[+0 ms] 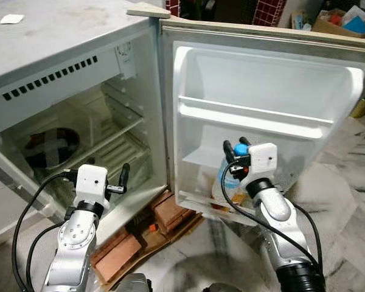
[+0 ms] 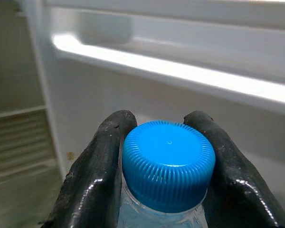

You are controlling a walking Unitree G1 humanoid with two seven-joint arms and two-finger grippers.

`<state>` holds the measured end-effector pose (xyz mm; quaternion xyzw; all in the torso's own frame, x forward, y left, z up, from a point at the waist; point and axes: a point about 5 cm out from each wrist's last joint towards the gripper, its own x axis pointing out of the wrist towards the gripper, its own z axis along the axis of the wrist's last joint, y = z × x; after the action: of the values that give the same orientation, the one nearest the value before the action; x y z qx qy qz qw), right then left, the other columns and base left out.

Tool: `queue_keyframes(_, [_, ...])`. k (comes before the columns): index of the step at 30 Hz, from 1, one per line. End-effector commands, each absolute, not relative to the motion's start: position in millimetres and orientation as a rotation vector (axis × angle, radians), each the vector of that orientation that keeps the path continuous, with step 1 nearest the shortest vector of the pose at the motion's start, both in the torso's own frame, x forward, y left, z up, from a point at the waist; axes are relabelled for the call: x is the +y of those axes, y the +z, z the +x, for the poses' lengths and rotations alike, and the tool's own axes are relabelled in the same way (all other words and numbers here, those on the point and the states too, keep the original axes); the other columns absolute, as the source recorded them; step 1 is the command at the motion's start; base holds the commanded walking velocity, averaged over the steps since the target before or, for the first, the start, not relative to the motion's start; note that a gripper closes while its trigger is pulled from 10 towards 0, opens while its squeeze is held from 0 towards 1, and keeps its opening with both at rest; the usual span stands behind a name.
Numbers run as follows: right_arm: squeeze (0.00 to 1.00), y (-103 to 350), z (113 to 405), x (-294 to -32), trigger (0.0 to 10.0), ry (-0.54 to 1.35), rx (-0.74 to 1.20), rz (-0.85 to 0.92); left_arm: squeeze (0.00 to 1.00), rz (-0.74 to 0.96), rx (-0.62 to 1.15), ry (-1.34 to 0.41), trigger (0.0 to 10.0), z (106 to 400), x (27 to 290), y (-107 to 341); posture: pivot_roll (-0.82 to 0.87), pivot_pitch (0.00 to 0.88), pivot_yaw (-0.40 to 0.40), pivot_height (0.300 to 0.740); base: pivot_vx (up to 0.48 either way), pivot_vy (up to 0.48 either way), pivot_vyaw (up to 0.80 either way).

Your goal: Restocking fridge

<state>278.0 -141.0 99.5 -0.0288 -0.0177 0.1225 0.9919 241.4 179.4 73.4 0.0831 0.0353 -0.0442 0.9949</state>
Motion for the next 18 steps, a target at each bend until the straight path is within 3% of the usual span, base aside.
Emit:
queue_keyframes(1, [0.0,107.5,280.1,-142.2,10.0,0.25,-0.065,-0.049,0.0,0.171,0.084,-0.078,10.0,240.9,181.7,71.7,0.06,0.009,-0.01,0.74,0.0,0.0,0.0])
queue_keyframes(8, [0.0,107.4,281.0,-141.3,10.0,0.253,-0.062,-0.057,0.0,0.173,0.081,-0.09,10.0,241.2,180.6,71.7,0.06,0.007,-0.011,0.74,0.0,0.346,0.0])
queue_keyframes(18, [0.0,107.9,282.4,-142.8,10.0,0.24,-0.059,-0.067,0.0,0.175,0.08,-0.095,10.0,240.8,179.1,72.0,0.05,0.017,-0.011,0.74,0.0,0.0,0.0])
